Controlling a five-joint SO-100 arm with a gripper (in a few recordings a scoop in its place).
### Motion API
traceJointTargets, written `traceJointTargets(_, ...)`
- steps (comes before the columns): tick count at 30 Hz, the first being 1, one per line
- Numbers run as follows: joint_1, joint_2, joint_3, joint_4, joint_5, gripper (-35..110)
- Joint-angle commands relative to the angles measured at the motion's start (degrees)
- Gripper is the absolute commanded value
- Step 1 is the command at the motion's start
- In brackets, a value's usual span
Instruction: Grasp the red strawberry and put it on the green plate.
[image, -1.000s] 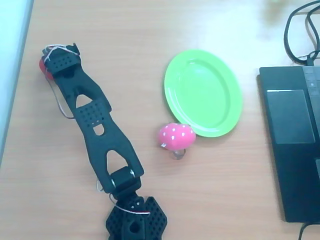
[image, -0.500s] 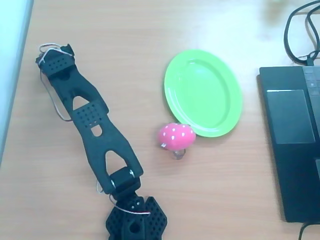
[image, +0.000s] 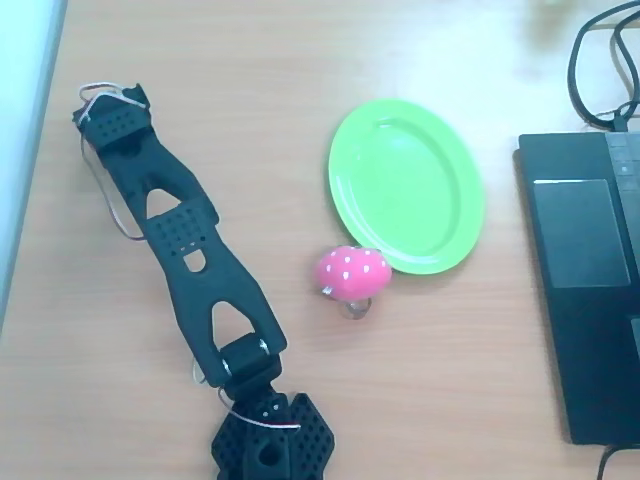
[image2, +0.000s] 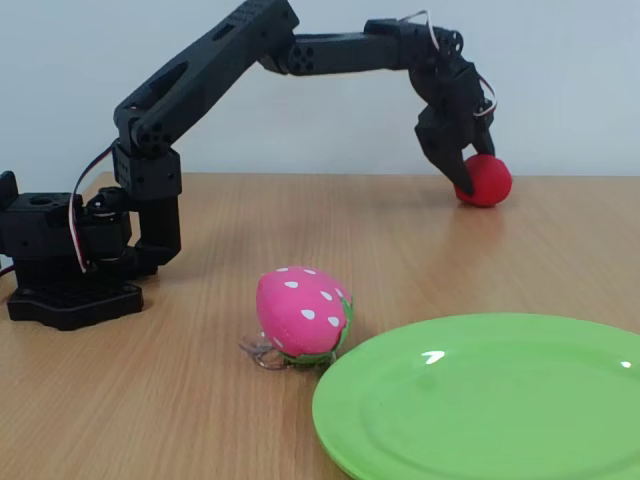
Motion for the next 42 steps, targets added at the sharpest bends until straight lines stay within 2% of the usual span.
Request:
traceJointTargets(1, 2.11, 17.14, 6.77, 0.53, -0.09, 9)
traceJointTargets(4, 6.06, 30.32, 14.06, 1.05, 1.49, 12)
traceJointTargets(10, 19.42, 52.65, 28.56, 2.72, 5.1, 8)
traceJointTargets(17, 41.57, 62.84, 40.52, 9.93, 11.43, 6)
traceJointTargets(23, 53.96, 54.32, 48.52, 10.55, 16.44, 15)
traceJointTargets(26, 56.87, 46.93, 47.29, 6.94, 19.34, 13)
traceJointTargets(30, 58.01, 38.06, 43.15, 2.55, 21.01, 15)
traceJointTargets(36, 57.57, 27.42, 32.17, 1.93, 22.41, 17)
traceJointTargets(42, 57.13, 22.41, 29.36, 1.85, 21.27, 24)
